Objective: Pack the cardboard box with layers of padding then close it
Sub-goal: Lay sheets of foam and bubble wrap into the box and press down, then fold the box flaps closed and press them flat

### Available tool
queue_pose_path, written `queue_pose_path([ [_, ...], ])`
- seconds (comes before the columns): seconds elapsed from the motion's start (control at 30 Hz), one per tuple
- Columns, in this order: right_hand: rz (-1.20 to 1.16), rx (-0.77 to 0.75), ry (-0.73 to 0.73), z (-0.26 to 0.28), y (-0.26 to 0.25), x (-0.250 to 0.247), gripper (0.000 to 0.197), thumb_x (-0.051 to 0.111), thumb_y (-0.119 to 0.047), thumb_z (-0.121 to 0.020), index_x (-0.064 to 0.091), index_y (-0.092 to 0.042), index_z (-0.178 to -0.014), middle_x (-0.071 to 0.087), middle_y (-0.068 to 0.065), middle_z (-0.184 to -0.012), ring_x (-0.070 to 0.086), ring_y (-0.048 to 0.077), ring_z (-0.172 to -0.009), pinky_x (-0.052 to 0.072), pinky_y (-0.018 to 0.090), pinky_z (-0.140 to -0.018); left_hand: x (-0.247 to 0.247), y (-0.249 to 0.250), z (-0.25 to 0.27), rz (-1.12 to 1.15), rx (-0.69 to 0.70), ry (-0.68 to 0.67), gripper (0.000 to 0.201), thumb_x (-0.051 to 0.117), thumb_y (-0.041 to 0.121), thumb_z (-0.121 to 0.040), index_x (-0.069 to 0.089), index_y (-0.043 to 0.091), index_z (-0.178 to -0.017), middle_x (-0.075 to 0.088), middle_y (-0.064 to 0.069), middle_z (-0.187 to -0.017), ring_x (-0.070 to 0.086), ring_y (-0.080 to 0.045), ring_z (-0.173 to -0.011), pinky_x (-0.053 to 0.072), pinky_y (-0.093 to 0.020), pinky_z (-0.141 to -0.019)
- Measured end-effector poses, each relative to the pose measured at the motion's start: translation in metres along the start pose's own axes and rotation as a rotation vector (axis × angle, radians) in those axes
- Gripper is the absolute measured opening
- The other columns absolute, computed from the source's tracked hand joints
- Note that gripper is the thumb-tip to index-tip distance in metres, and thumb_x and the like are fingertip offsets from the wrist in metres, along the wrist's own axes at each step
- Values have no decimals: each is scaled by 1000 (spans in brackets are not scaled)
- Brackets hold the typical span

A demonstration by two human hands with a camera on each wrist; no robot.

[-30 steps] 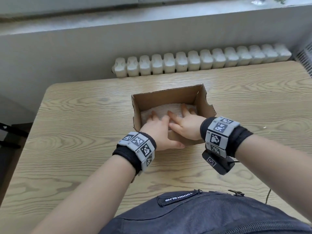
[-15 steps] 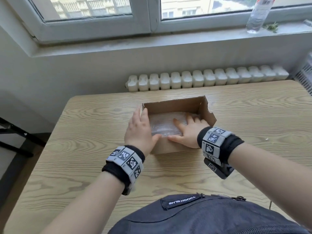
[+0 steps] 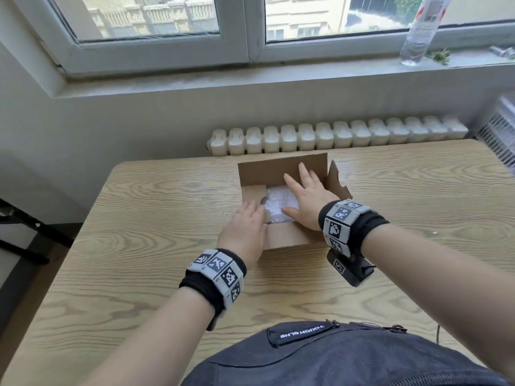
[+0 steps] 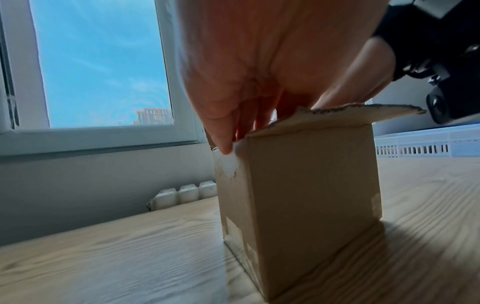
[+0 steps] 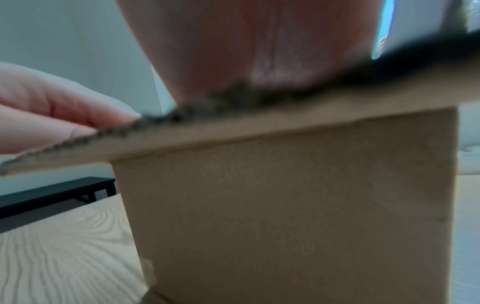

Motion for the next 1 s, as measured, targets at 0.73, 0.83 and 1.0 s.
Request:
queue_pose_path([
  [0.73,45,-22,97,59,10,4,93,36,-79,-74,40,-10,-136,48,8,-136,42,22,-127,36,34,-105,-3,4,-11,-252,32,-251,106,43,87,-64,43,10,-137,-2,-14,-160,34,-29,-138,38,-39,-108],
  [0.83,232,-59,-8,51,13,13,100,41,-86,-60,47,-14,-128,50,4,-132,42,20,-125,38,34,-105,-2,6,-10,-266,96,-205,106,49,81,-68,33,9,-144,15,-12,-158,26,-26,-142,28,-36,-113],
  [1.0,214,-23,-138,41,21,1,43,46,-54,-84,62,-20,-104,66,3,-106,60,21,-97,52,34,-81,-3,2,-10,-91,120,-175,63,45,58,-86,55,11,-125,49,-6,-135,48,-22,-121,42,-36,-101],
])
Point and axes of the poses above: each hand's wrist, its own z-axis away from the middle knuckle, its own x-axis out of the palm, y = z × x, the point moved 8 cm from there along -z, towards the middle knuckle
